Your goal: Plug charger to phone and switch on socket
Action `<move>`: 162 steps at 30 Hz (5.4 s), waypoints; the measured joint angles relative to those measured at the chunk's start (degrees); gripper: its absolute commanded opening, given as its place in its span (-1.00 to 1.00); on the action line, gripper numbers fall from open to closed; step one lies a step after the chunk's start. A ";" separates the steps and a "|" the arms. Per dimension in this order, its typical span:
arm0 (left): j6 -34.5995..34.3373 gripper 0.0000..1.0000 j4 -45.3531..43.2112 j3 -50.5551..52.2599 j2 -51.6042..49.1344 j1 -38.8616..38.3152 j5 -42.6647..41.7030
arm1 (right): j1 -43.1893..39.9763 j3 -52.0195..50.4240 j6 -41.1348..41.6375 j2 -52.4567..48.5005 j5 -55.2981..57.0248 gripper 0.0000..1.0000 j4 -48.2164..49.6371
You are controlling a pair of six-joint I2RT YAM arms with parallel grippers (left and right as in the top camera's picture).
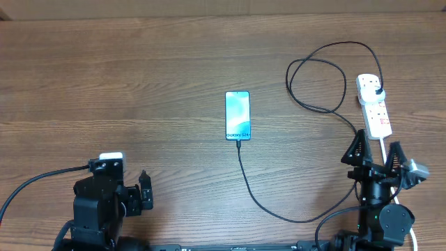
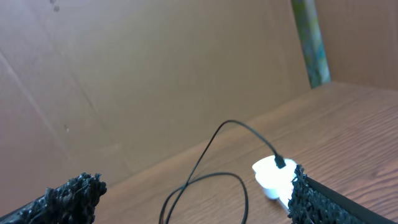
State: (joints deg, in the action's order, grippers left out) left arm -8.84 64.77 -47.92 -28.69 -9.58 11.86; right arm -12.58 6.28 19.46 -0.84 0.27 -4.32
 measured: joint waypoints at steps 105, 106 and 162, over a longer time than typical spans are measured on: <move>7.65 0.99 -60.15 47.30 27.82 12.37 -11.47 | 2.56 -5.22 -7.32 0.00 -0.09 1.00 -0.79; 7.69 0.99 -60.15 47.30 27.82 12.37 -11.47 | 2.56 -5.22 -7.32 0.00 -0.09 1.00 -0.81; 7.78 0.99 -60.15 47.30 27.82 12.37 -11.47 | 13.38 -5.22 -22.93 0.00 -0.26 1.00 -0.79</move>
State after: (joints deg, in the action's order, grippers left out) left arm -1.06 4.62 -0.62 -0.86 2.79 0.38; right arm 0.80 1.06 -3.46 -0.84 0.01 -5.10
